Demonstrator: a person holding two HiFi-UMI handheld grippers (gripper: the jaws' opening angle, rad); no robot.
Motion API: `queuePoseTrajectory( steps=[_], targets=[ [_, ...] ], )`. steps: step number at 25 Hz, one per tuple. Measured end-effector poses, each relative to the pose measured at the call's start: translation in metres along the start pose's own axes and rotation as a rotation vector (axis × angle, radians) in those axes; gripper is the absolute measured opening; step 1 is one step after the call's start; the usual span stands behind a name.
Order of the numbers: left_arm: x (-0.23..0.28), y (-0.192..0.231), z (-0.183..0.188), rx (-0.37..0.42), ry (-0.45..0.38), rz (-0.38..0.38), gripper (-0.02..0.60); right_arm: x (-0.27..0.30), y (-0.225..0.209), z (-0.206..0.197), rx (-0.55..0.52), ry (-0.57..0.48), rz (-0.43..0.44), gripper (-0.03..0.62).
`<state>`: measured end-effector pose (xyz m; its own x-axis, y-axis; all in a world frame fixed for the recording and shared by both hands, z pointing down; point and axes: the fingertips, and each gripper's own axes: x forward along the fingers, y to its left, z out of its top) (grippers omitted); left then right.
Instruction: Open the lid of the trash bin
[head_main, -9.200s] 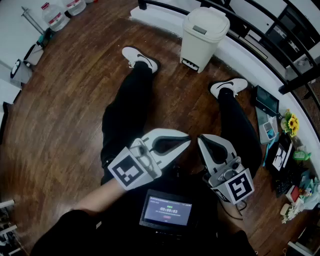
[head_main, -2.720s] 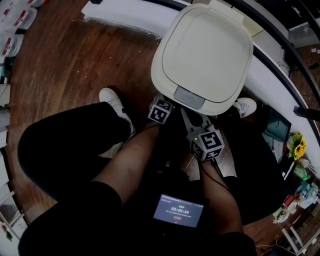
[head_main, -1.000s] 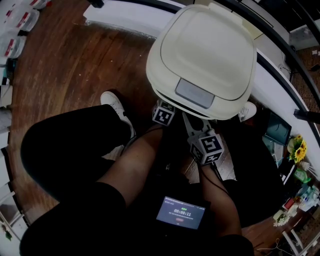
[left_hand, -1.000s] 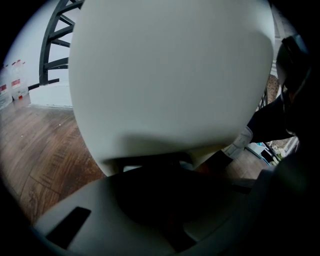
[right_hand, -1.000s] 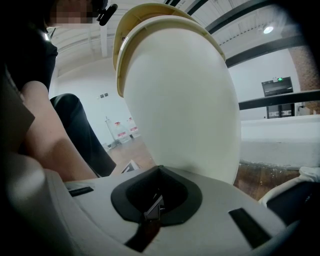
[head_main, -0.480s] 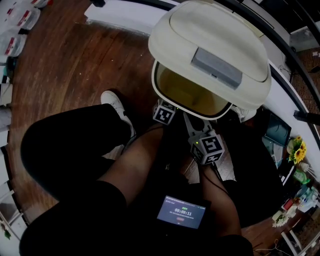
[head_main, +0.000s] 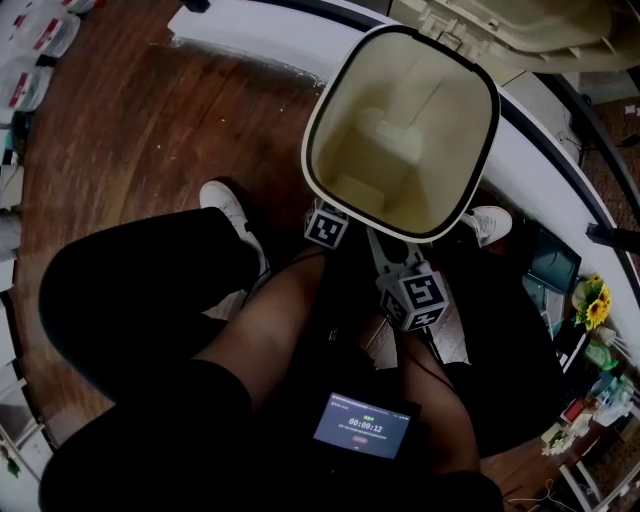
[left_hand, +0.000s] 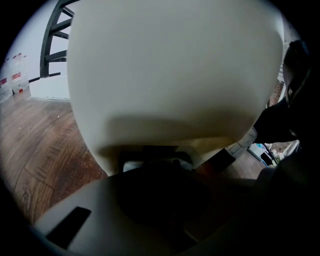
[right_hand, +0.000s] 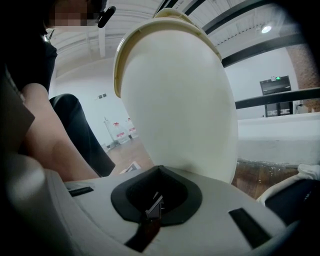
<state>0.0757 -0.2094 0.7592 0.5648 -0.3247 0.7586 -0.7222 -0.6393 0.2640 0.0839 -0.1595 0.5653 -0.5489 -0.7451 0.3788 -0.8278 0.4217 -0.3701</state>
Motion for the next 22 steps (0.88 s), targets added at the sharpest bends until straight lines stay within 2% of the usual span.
queuePoseTrajectory(
  steps=[9,22],
  targets=[
    [0.0003,-0.0003,0.0004,0.001,-0.004,0.001,0.038,-0.0008,-0.0038,-0.008,0.012,0.02,-0.012,0.018],
    [-0.0007,0.001,-0.0011,-0.042,-0.032,-0.012,0.038,0.0001,-0.0015,-0.0058,-0.005,0.018,-0.008,0.018]
  ],
)
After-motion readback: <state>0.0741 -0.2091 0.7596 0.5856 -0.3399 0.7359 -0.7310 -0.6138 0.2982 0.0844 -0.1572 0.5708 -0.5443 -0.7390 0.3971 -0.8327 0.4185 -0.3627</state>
